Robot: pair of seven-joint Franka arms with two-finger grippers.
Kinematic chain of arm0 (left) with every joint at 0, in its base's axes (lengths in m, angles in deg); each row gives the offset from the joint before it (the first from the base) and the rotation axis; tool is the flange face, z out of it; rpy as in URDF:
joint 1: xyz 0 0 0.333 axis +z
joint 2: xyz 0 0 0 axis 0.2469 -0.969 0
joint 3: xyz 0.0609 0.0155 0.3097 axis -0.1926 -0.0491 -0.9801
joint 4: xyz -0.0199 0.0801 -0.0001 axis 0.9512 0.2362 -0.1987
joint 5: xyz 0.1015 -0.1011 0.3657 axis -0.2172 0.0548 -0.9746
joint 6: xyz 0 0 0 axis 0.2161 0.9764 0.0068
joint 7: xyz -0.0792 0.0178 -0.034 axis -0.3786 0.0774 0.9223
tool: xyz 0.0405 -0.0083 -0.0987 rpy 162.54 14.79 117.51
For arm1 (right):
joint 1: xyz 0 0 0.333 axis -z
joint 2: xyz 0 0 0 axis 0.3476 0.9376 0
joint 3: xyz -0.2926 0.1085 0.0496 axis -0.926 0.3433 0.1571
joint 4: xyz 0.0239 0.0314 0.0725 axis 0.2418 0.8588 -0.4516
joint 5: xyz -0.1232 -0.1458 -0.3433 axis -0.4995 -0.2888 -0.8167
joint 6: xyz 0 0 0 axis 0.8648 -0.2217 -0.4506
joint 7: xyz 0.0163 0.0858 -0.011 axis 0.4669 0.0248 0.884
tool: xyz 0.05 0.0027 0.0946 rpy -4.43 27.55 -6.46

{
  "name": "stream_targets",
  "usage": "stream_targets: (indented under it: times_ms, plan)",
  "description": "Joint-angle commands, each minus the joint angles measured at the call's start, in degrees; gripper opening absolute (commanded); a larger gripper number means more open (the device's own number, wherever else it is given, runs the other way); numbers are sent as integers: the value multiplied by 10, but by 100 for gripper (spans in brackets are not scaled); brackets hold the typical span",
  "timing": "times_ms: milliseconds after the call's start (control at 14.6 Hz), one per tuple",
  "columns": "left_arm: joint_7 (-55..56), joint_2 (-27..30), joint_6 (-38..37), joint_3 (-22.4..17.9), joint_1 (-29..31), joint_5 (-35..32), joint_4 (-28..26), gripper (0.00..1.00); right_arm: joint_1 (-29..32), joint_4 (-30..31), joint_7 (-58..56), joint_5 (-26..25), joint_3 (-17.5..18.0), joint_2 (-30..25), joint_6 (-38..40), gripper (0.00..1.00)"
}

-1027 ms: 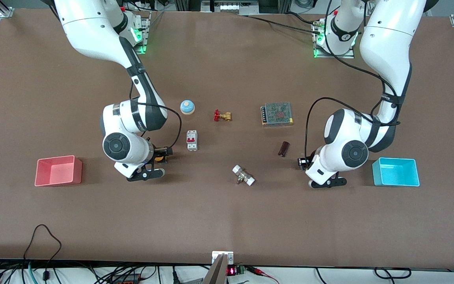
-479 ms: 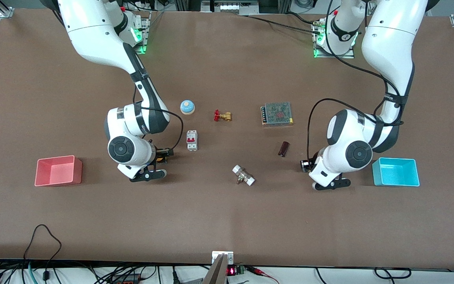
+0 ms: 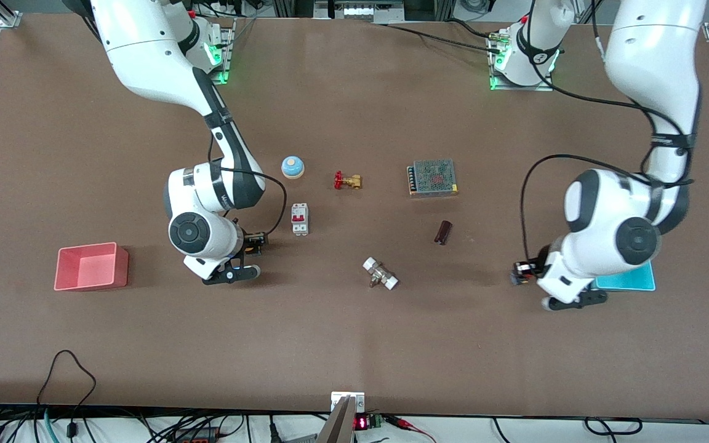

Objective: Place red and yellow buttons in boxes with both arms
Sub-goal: 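Carry the yellow button toward the pink box while the left gripper carries red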

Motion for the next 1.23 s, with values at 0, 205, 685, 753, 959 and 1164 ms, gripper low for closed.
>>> stream_targets:
  times_ms: [0, 205, 685, 753, 959, 1164]
  plan:
    - [-77, 5, -23, 3, 45, -5, 28, 19, -4, -4, 5, 11, -3, 6, -5, 66]
    - [-149, 4, -25, 3, 89, -20, 43, 19, -4, -4, 4, 11, -3, 7, -5, 56]
    - [-293, -9, -24, 3, 177, -23, 45, 20, -4, -5, 4, 10, -3, 6, -4, 38]
    - [-308, -13, -24, 3, 191, -31, 44, 20, -4, -5, 4, 10, -4, 4, -4, 37]
    - [-325, -28, -23, 3, 204, -42, 40, 20, 4, -9, 8, 7, -11, -19, 0, 37]
    - [-325, -36, -24, 3, 206, -55, 31, 21, 11, -9, 4, 7, -67, -54, 22, 37]
